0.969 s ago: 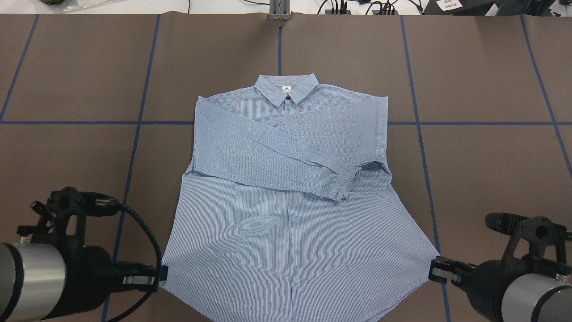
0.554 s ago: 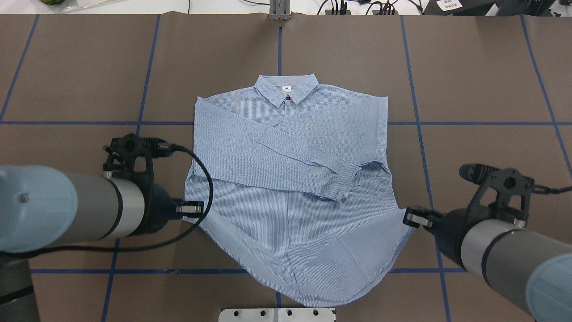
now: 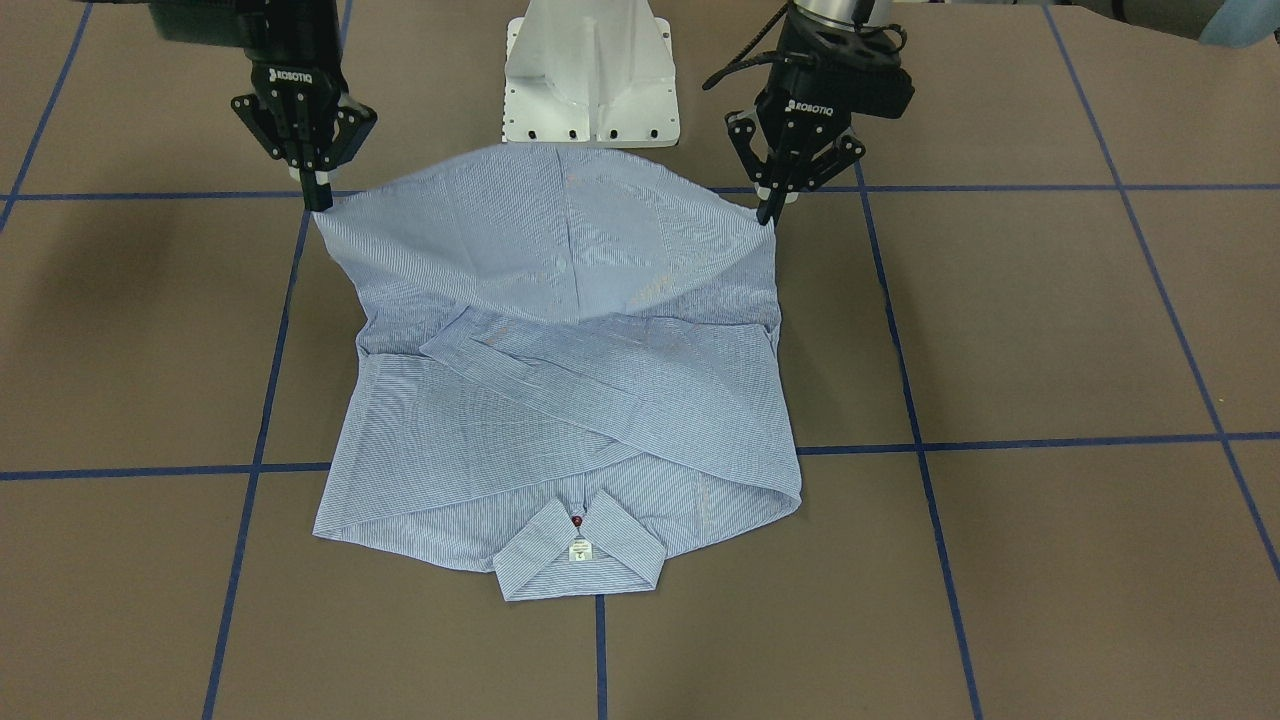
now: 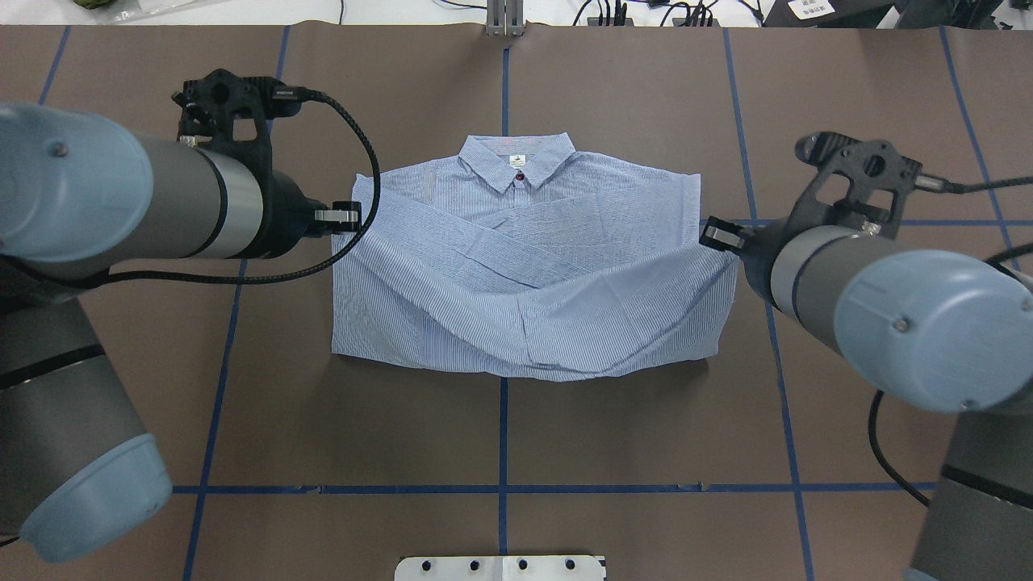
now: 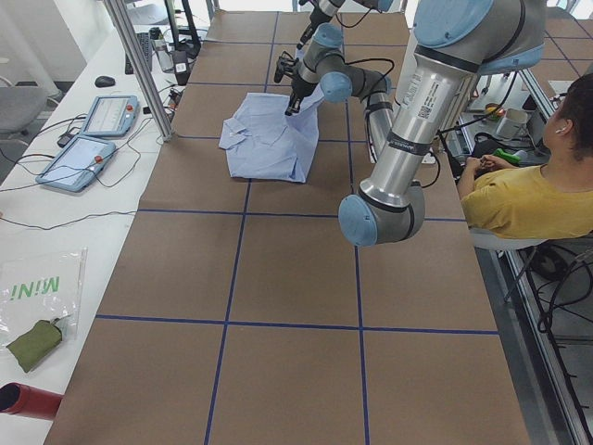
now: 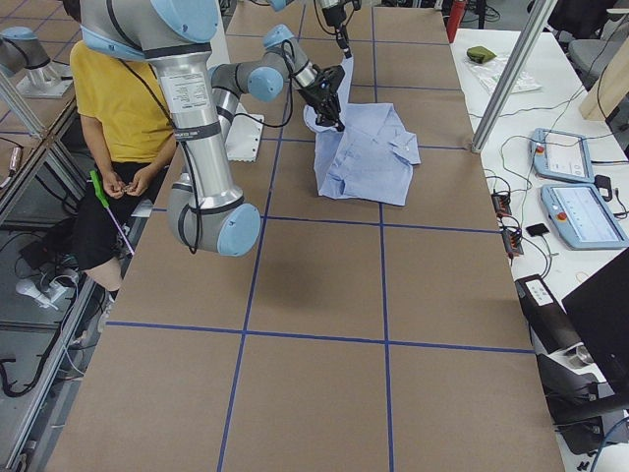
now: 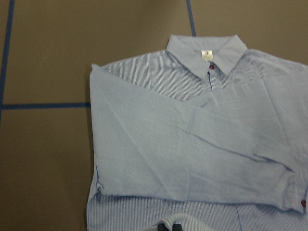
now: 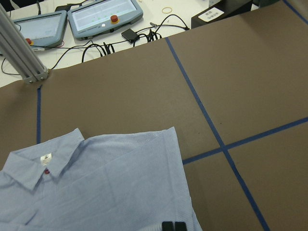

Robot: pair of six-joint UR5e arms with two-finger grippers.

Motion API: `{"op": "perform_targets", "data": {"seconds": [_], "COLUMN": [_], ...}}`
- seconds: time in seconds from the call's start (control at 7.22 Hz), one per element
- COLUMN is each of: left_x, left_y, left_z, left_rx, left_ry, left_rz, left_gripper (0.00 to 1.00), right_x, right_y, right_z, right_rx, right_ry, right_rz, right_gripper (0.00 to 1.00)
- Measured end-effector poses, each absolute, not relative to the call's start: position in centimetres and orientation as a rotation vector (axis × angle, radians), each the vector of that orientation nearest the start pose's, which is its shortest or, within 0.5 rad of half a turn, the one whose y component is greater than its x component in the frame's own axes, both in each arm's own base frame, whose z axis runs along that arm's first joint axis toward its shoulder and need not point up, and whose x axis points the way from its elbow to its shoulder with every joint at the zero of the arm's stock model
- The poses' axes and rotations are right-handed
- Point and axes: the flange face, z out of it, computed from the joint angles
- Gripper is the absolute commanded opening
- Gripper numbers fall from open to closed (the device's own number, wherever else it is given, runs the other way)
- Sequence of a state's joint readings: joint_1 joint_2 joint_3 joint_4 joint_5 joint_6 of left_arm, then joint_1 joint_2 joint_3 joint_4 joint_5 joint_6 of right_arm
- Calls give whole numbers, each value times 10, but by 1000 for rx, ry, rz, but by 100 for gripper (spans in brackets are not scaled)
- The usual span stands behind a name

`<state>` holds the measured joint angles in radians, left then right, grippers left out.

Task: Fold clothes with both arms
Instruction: 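Lift the hem with both grippers and fold it toward the collar, then lay the hem near the collar and hold both grippers above it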

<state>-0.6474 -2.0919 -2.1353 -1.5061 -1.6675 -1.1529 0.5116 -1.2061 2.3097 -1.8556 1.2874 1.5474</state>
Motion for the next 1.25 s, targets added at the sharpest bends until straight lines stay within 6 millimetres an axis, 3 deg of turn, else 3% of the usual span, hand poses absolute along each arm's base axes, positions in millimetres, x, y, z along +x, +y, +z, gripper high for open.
{"op": "perform_targets", "data": {"seconds": [0.14,0.42,0.83,1.25], "left_x": [362,395,413,461], "left_y": [-452,-510,-545,-587], "left_z": [160,199,236,301], "left_rx": [473,526,549,569], "left_ry": [881,845,814,781], "left_rz": [-189,-209,-196,-126], "left_gripper": [0,0,0,0], "right_x": [-335,-355,-391,-446], "right_y": [-404,-459,-510,-552], "right_z": [209,230,258,326], "right_rx": [502,533,541,516], "right_ry": [-663,-611,-587,-588], "right_rz": [584,591,581,539], "right_gripper": [0,0,0,0]}}
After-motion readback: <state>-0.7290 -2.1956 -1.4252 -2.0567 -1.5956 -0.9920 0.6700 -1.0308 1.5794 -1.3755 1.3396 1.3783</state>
